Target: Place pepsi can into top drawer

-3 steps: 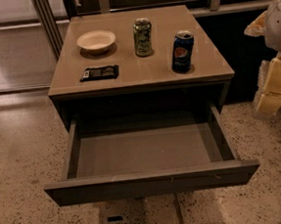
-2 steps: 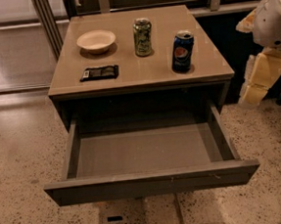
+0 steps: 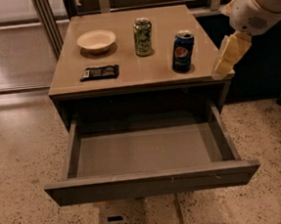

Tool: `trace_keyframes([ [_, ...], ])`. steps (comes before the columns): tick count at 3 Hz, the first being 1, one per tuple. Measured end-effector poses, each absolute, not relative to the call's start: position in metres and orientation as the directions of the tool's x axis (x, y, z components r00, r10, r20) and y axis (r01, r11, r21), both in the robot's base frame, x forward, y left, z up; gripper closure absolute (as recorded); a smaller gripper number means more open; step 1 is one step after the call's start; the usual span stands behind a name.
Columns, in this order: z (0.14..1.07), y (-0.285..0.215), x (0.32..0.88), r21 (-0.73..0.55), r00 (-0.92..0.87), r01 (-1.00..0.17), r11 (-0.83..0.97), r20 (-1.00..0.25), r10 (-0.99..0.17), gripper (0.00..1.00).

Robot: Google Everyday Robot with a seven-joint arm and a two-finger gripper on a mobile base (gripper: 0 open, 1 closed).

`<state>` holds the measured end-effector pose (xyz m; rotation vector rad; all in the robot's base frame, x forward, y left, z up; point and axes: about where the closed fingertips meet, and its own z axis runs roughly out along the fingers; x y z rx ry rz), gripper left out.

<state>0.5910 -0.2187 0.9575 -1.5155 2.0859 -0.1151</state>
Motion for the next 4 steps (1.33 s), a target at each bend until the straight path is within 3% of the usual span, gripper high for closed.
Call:
trace_keyframes([
  [1,0.956,-0.22,0.653,-0.398,-0.208,-0.819,0.413,-0.465,-0.86,0.0],
  [4,0.924,-0.247,0.686,-0.361,-0.257,-0.795,0.487,-0.528,-0.81,0.0],
])
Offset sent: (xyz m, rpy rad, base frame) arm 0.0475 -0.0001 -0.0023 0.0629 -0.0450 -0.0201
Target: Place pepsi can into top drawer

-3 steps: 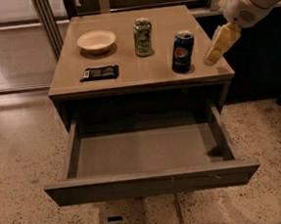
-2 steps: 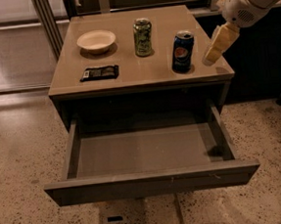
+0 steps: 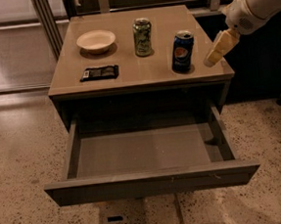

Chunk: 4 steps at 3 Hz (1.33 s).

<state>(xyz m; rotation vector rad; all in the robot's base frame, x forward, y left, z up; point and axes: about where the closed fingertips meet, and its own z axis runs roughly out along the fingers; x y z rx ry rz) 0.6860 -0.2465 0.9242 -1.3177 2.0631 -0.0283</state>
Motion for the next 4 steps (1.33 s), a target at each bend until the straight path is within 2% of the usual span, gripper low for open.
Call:
trace_keyframes([
  [2,0.906,-0.24,0.739,-0.297,-0.25,-0.788,0.539,-0.645,-0.722,0.0],
  [4,0.905,-0.202,0.757,-0.223,-0.229,-0.831,0.509,-0.697,-0.679,0.0],
])
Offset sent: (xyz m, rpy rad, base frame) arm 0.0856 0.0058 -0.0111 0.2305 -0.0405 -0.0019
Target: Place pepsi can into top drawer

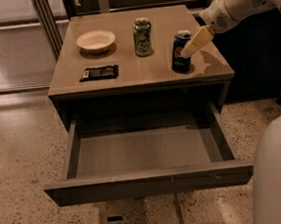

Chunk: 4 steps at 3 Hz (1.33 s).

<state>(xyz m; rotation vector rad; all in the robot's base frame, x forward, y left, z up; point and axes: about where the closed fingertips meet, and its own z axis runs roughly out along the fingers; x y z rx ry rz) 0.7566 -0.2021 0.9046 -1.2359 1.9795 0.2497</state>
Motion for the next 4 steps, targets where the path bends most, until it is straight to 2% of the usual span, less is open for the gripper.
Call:
trace_keyframes([
  [3,0.862,-0.172,0.753,-0.079,-0.296,-0.88,0.468,-0.68,-0.671,0.0],
  [4,0.862,-0.172,0.753,-0.079,-0.296,-0.88,0.468,-0.68,-0.671,0.18],
])
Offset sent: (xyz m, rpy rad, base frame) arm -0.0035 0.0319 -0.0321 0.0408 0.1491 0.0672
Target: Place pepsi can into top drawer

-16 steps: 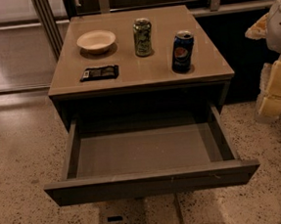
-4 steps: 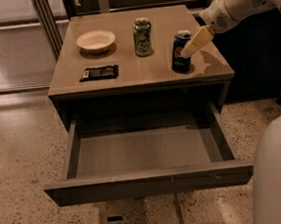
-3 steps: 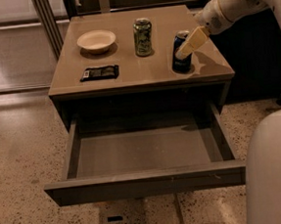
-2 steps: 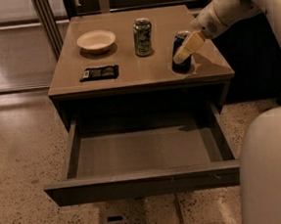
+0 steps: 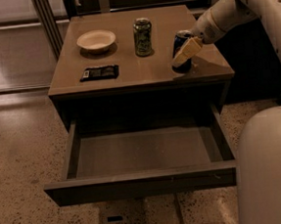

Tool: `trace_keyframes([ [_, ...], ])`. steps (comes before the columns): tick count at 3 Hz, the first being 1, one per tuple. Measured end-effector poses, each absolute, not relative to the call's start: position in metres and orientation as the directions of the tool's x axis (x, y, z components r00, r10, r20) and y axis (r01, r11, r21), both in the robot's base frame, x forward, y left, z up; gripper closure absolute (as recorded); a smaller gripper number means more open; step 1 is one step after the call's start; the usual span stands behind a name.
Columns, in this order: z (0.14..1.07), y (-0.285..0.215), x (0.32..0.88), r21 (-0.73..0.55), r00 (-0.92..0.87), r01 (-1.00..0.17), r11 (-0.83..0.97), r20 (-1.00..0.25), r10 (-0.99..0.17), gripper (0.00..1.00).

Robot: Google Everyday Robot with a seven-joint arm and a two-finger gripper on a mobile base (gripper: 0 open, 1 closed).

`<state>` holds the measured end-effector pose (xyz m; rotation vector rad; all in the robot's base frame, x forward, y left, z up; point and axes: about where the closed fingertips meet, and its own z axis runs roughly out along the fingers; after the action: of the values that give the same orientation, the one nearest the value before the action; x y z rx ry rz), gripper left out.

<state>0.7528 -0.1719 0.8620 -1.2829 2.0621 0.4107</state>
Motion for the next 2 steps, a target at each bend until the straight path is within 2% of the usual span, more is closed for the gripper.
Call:
trace_keyframes([
  [2,0.8619,-0.1718,0.7528,-0.079,-0.296,-0.88,0.468,-0.68,-0.671,0.65],
])
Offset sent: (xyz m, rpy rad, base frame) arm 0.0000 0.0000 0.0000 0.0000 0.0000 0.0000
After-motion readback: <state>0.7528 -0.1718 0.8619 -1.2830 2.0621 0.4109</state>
